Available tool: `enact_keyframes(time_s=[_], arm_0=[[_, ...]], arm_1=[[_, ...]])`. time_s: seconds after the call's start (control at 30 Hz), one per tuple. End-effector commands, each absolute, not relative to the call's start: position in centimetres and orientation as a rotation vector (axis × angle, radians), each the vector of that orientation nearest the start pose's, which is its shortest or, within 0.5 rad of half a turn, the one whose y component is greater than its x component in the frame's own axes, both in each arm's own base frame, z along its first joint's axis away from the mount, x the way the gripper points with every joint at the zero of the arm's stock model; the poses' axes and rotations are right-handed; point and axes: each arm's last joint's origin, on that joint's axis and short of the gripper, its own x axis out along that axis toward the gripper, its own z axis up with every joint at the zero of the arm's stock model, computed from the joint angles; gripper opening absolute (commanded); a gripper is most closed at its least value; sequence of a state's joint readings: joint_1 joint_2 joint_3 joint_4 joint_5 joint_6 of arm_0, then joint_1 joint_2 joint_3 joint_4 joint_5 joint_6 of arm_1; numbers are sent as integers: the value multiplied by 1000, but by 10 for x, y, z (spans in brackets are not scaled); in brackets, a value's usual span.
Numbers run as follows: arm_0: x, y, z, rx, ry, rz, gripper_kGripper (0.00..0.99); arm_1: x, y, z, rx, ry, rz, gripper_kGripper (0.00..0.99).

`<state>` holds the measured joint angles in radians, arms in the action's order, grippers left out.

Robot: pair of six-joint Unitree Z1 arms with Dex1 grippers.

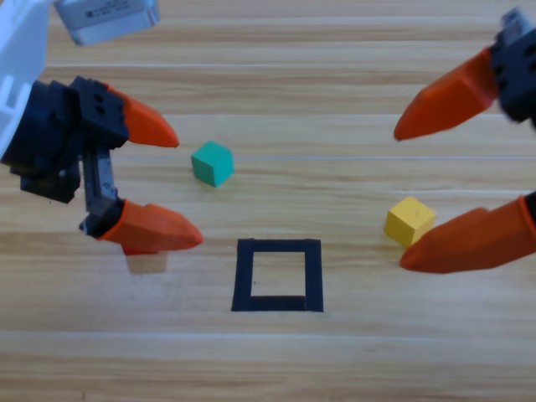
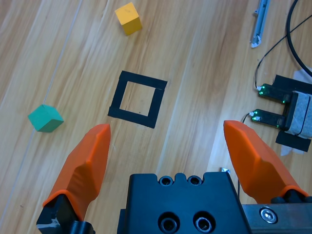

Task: Stack the blocks in the rectangular block: red at the bottom, yellow in the middle, green on top

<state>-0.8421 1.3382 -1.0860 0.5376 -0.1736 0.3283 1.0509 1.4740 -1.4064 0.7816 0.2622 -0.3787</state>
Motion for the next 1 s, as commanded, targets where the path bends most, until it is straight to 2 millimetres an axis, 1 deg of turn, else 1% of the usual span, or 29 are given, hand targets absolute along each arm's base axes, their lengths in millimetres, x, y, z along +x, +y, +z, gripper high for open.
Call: enact_keyframes(time_s=[0.03,0.17,0.23,0.27,0.3,0.33,0.4,0.47,0.53,0.63,0.7,0.77,0.8,0.87,0.9,1.0], arm_0=[[144,-182,359,563,633,-1097,990],[143,-182,359,562,631,-1094,990],[143,-182,359,561,633,-1092,990],[143,-182,359,561,633,-1092,990],[143,-181,360,561,633,-1092,990],[143,-181,359,561,636,-1092,990],[142,-181,360,560,634,-1092,990],[142,-180,361,560,634,-1092,990],[142,-180,361,561,636,-1090,990],[142,-180,361,563,641,-1087,990],[144,-182,363,557,649,-1067,990],[151,-187,365,539,666,-1025,960],[157,-191,368,515,679,-974,951],[168,-202,377,479,685,-922,887],[175,-209,382,451,706,-894,887],[206,-225,392,363,775,-770,899]], arm_1=[[116,248,387,-713,667,1393,985],[117,247,385,-714,679,1382,985],[119,247,383,-705,703,1322,985],[123,248,380,-705,719,1256,985],[130,249,377,-704,740,1161,985],[143,251,373,-700,765,1071,985],[169,257,361,-648,833,970,985],[197,268,348,-544,922,828,982],[216,280,340,-497,948,694,983],[238,290,330,-478,967,621,986],[253,297,323,-457,1019,568,986],[267,307,313,-489,1091,539,985],[272,310,304,-509,1127,527,983],[275,313,292,-537,1160,510,983],[277,313,287,-550,1166,492,983],[287,305,280,-555,1182,453,982]])
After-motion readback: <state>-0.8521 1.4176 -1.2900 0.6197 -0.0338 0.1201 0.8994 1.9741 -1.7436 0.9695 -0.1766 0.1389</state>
